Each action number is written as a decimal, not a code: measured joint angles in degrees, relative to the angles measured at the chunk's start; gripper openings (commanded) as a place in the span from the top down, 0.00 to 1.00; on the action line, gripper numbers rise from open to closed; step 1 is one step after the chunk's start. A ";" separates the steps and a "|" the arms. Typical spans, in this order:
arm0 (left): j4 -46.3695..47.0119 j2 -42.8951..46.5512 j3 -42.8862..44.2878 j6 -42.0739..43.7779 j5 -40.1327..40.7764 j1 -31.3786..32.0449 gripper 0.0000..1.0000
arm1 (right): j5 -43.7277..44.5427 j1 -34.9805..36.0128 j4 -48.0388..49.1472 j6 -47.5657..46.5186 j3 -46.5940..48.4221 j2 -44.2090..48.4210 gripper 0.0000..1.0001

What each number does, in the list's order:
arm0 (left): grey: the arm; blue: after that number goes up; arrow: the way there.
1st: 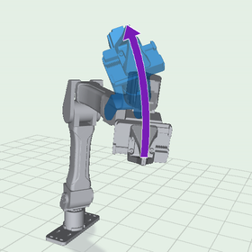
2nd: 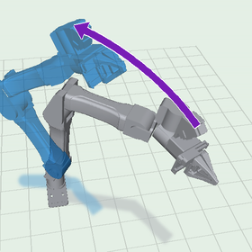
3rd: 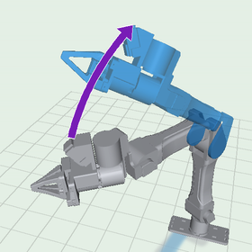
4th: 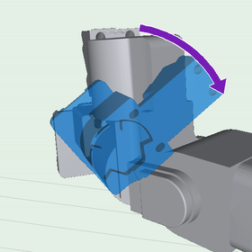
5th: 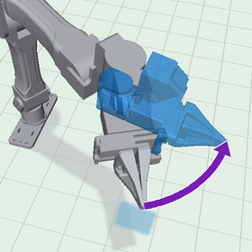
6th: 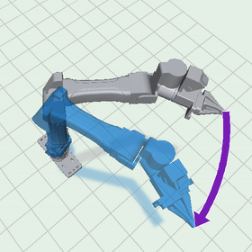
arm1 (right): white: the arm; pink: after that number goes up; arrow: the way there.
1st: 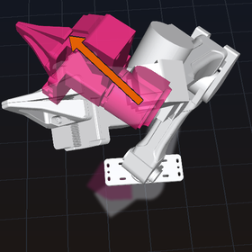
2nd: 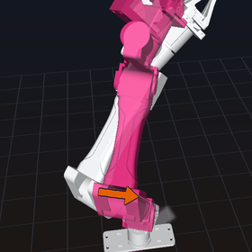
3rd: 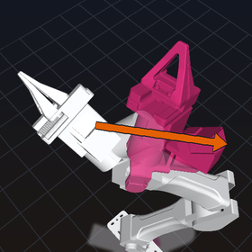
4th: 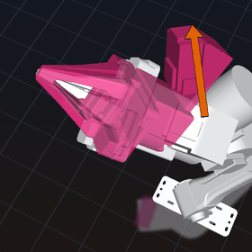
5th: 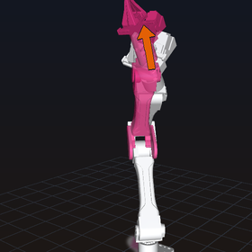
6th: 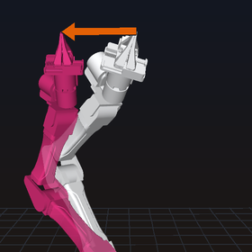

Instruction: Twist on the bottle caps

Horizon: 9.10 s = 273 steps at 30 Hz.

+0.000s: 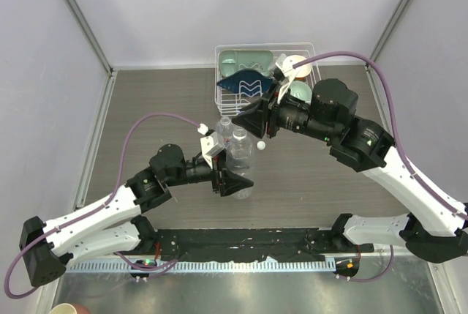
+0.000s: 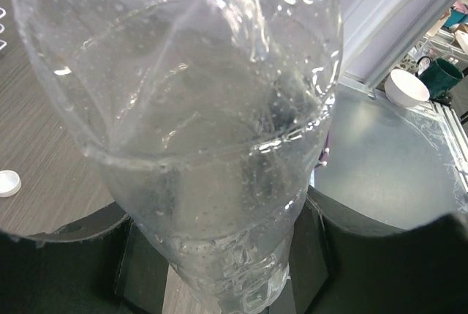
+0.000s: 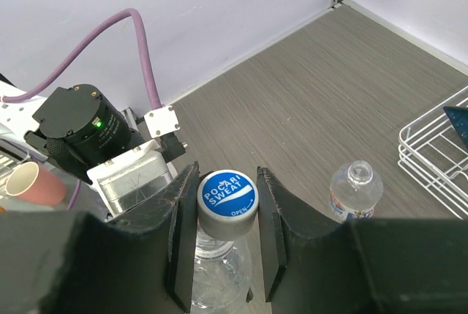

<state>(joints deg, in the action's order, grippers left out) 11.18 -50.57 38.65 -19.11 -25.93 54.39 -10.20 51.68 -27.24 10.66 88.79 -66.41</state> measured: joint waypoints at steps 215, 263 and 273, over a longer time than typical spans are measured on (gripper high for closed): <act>0.55 -0.28 4.44 14.62 -38.69 -8.92 1.00 | -28.89 5.84 -6.40 -11.78 9.40 -4.13 0.35; -5.66 -2.10 3.17 13.27 -5.11 -9.84 1.00 | -2.95 2.91 3.56 -5.57 -3.63 -4.22 0.97; -5.20 -2.19 0.87 15.65 8.07 -10.64 1.00 | 35.76 14.60 2.10 4.35 0.72 -11.98 0.99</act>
<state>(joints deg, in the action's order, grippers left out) 5.98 -52.75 39.53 -3.46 -17.87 43.75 25.56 66.28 -25.15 15.00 89.52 -78.39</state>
